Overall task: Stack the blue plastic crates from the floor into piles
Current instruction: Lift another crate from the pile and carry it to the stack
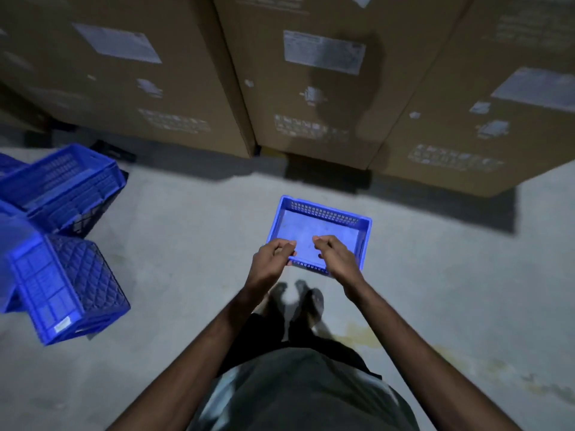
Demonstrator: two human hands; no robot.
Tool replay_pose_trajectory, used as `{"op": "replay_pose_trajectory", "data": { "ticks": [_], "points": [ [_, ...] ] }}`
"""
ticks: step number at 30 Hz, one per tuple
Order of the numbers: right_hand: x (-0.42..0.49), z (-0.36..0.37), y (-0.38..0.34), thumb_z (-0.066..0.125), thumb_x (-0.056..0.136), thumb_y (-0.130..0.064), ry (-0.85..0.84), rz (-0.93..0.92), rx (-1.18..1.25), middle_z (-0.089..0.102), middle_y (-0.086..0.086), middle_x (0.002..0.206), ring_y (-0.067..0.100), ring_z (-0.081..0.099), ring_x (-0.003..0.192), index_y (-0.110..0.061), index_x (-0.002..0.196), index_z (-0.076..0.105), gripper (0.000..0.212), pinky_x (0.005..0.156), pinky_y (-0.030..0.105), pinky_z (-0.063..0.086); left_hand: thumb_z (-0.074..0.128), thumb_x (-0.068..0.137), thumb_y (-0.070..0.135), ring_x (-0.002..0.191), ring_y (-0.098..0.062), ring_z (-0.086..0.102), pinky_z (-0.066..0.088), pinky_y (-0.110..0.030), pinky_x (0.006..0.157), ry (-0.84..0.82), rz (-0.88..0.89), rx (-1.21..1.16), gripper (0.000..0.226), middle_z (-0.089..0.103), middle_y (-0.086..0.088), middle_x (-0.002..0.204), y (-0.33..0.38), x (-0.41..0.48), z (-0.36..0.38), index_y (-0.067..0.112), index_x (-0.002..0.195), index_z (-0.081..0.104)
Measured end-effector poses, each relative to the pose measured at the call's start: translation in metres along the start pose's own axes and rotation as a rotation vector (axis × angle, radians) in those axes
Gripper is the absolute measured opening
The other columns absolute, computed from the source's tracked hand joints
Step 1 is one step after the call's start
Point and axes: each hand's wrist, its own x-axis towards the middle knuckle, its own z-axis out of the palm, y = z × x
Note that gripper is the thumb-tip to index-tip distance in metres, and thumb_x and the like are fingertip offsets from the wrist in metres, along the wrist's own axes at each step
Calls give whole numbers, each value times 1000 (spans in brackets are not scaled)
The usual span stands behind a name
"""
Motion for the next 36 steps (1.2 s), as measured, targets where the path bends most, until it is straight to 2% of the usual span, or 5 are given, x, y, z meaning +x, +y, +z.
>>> {"op": "replay_pose_trajectory", "data": {
  "ticks": [11,15,22,32,36],
  "points": [
    [-61,149,-59,56,97,-49,-240,-198,-225,65,-13,111,3,58,103,-25,113,66,30,80,21,43,60,99,40,86,-13,75,50,-30,83,267,2,-244,21,78,6,98,-71,-87,-136,23,106,71],
    [-91,240,-69,58,93,-53,-305,-251,-303,67,-14,113,7,60,109,-29,112,66,31,95,33,51,61,99,38,85,-13,75,50,-29,81,357,12,-322,20,78,5,98,-114,-127,-207,22,106,71],
    [-166,437,-77,61,94,-50,-462,-362,-450,67,-10,120,9,59,114,-27,118,66,34,90,26,43,61,99,38,79,-8,73,45,-17,69,549,-21,-428,22,78,3,97,-221,-207,-357,19,106,71],
    [-263,674,-87,65,93,-45,-690,-420,-611,69,-8,117,9,61,113,-23,114,67,31,103,33,46,61,101,26,67,0,68,45,-8,59,848,-113,-640,19,77,-7,94,-348,-304,-533,10,105,70],
    [-291,768,-100,65,93,-42,-759,-452,-639,71,-10,109,8,64,105,-25,105,70,22,93,27,47,66,94,40,70,-14,72,49,-22,68,936,-160,-717,22,79,2,88,-387,-326,-608,20,100,71]
  ]
}}
